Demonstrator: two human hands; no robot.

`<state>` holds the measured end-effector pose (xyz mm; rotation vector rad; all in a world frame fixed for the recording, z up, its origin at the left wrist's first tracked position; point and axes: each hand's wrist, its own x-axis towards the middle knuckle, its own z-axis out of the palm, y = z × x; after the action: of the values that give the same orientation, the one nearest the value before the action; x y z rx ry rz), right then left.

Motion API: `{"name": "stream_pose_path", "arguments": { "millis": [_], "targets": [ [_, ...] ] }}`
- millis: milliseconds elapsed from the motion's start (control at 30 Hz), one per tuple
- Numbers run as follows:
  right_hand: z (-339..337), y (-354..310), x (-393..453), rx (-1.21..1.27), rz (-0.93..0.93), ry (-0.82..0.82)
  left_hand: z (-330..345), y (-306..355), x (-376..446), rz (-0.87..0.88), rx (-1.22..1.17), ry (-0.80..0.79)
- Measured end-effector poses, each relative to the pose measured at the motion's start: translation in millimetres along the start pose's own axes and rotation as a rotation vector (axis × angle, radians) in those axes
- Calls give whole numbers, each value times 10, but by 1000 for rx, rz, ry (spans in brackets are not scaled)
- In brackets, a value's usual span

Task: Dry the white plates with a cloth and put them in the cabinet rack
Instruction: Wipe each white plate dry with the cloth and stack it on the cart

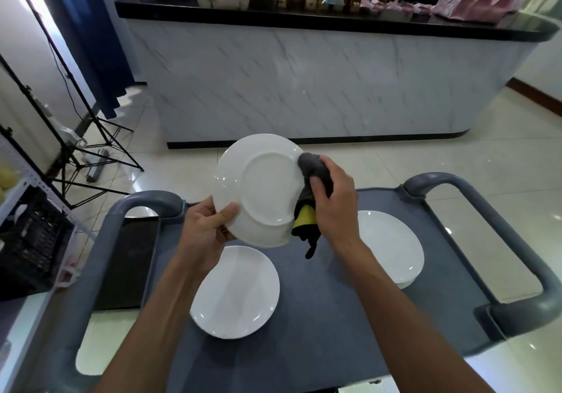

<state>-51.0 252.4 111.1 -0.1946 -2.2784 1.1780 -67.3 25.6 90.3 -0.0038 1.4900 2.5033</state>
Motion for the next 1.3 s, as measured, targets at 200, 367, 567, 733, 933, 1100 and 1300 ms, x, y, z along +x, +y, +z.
{"name": "stream_pose_path", "arguments": {
  "millis": [200,367,567,733,933,1100,1300],
  "targets": [
    [7,-96,144,-69,-65,-24,-19,-15,-41,-8,126,-40],
    [90,-249,162,-122,-143,-54,36,-39,-87,12,190,-74],
    [239,-442,14,-231,-334,-117,51,-64,-110,37,191,-103],
    [326,-475,-171,-284,-445,-209,35,-84,-100,52,194,-83],
    [267,-363,-180,-284,-387,-238,98,-139,-111,42,220,-81],
    [178,-189,-67,-226,-276,-169,201,-178,-108,31,193,-74],
    [-111,131,99,-187,-197,-107,349,-266,-52,27,196,-77]
  ]
}}
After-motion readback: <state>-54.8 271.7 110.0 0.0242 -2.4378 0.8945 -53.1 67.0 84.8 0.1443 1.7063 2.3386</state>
